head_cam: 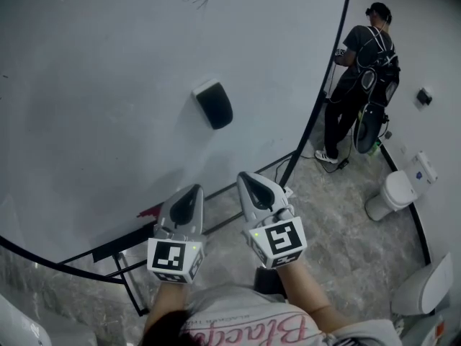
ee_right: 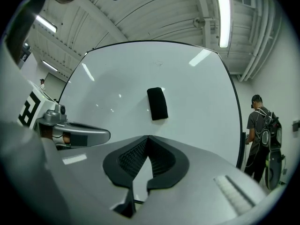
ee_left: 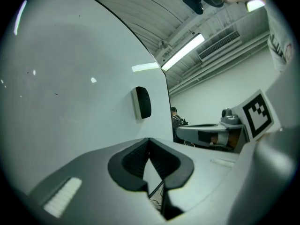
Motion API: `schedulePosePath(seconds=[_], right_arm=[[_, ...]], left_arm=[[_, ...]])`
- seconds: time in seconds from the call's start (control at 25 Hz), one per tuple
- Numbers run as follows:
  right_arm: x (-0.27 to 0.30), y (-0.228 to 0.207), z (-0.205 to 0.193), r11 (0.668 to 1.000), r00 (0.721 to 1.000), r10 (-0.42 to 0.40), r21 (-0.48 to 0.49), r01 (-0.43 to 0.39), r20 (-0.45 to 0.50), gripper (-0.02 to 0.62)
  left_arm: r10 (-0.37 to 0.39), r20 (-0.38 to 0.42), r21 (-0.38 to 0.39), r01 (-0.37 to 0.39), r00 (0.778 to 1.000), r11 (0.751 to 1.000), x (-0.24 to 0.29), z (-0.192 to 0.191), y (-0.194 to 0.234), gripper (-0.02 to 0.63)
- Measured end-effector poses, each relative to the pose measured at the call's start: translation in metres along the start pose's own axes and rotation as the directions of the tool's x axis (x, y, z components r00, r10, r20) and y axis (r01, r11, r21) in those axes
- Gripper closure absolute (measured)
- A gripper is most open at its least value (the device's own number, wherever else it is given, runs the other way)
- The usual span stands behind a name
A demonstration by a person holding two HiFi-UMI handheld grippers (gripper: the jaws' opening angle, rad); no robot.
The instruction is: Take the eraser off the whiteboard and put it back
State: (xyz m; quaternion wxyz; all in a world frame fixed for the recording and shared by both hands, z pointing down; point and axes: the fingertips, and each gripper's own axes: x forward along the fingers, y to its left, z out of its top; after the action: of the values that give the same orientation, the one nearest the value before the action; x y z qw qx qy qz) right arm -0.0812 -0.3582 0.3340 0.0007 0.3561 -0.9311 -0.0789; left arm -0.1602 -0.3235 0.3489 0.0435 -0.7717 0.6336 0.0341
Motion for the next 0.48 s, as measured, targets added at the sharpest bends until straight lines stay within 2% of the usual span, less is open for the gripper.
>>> schedulePosePath(seconds=[0.16, 0.48], right_arm=[[-0.008, 0.002, -0.016, 0.999, 0.999, 0.006, 0.038, -0.005, -0.039, 0.597], [-0.016, 0.009, -0.023, 0.999, 0.998, 0.017, 0.039, -0.014, -0.066, 0.597]], left_arm=[[-0.005, 0.0, 0.001, 0.005, 1.0, 1.0, 0.0, 0.0, -0.001, 0.607], [-0.013, 0.002, 0.005, 0.013, 1.0, 1.0, -0.001, 0.001, -0.003, 0.607]])
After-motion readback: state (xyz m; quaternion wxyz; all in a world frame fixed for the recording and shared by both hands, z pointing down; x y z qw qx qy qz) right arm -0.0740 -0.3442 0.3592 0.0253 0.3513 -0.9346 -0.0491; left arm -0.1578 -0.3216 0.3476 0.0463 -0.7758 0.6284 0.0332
